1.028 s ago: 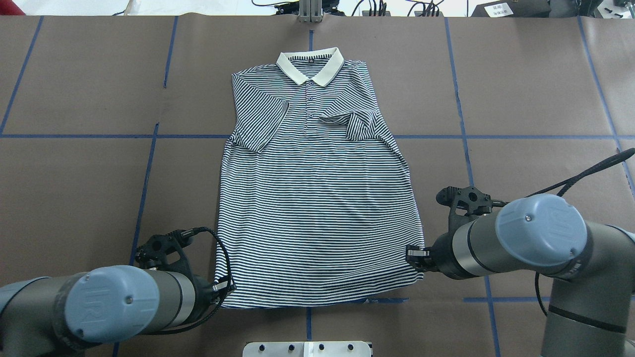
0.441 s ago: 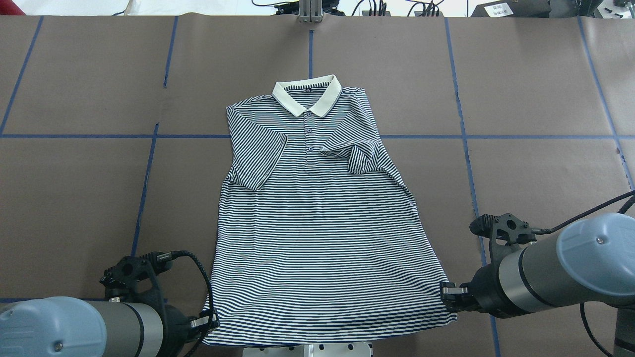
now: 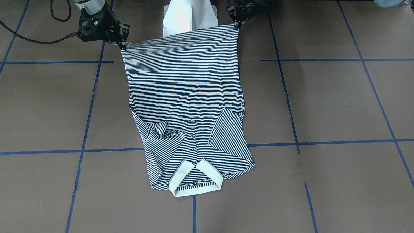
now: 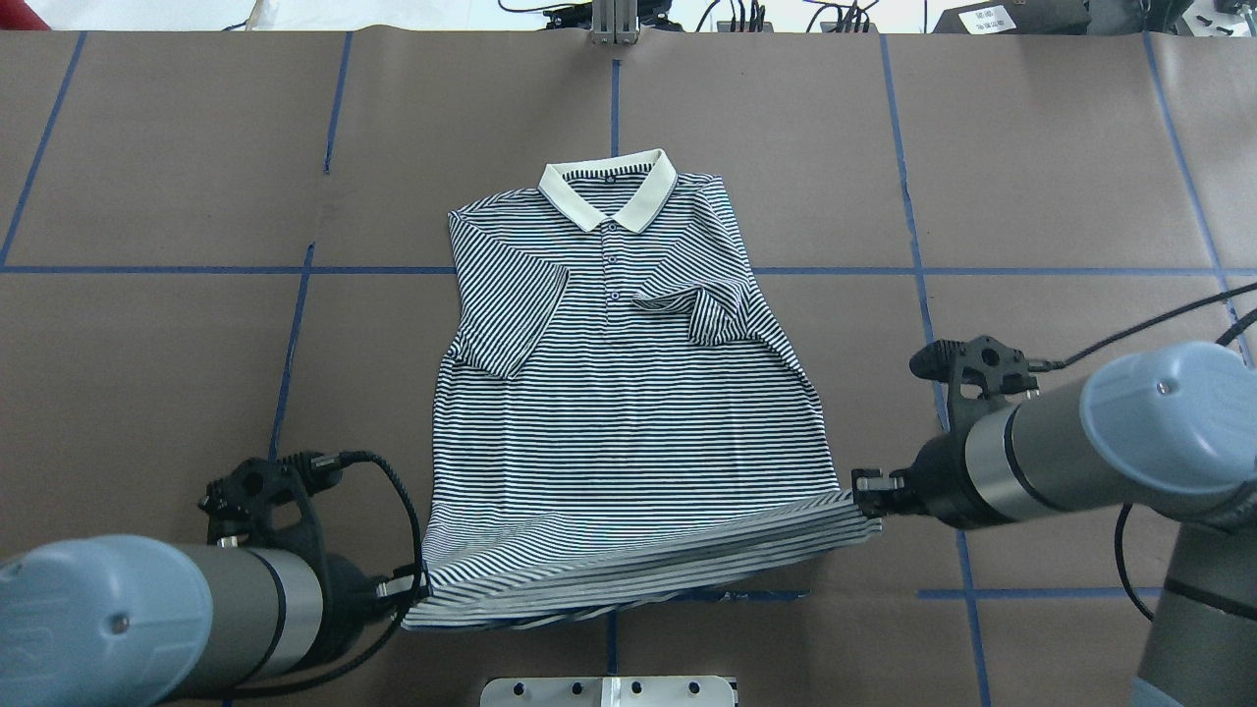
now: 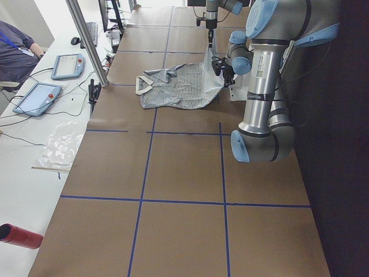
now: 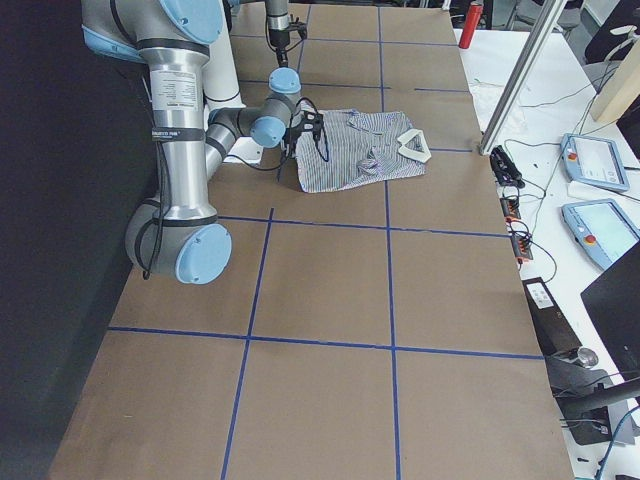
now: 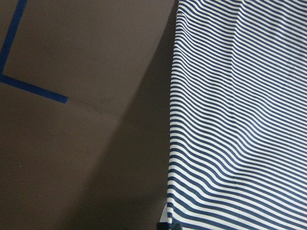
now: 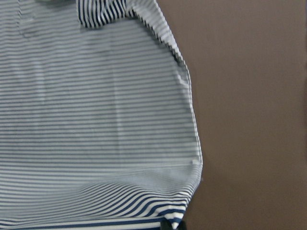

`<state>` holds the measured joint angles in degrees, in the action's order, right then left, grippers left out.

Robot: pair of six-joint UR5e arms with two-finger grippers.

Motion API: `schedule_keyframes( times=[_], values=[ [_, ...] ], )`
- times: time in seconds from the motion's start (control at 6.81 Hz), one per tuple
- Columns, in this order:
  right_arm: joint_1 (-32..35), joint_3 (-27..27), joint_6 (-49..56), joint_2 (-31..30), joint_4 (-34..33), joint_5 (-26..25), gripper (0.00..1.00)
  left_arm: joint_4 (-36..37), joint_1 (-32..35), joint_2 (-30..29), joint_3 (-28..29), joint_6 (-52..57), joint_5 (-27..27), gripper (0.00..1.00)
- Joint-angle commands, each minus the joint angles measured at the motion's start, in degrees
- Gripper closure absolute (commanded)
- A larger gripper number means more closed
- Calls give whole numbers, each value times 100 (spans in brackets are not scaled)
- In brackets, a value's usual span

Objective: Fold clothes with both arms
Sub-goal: 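Lift the hem with both grippers and fold it toward the collar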

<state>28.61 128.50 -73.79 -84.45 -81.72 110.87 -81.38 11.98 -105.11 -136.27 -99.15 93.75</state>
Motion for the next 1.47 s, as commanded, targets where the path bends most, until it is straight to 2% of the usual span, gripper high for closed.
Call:
schedule_keyframes(
  times=[0.0,0.29,0.44,0.73,0.88,1.03,1.32],
  values=[
    [1089,-1146,1537,1074,-28,-4,100,-27,1091,-351,415,1068,3,100],
    [1697,-2814,1910,2375,34,-47,100,-402,2032,-799,1526,1966,3,100],
    [1926,-3640,1999,2885,147,-56,100,-1118,2245,-801,2212,2056,3,100],
    [2043,-5677,1991,3764,1461,-83,100,-2553,2736,-1036,3601,2066,29,100],
    [2043,-6244,1982,4134,1632,-83,100,-2758,2957,-1403,4181,2066,38,100],
    [2025,-6363,1982,4190,1633,-91,100,-2995,2994,-1642,4648,2040,29,100],
    [1947,-6355,1974,4191,1747,-91,100,-3173,2994,-1820,5021,2004,29,100]
  ],
)
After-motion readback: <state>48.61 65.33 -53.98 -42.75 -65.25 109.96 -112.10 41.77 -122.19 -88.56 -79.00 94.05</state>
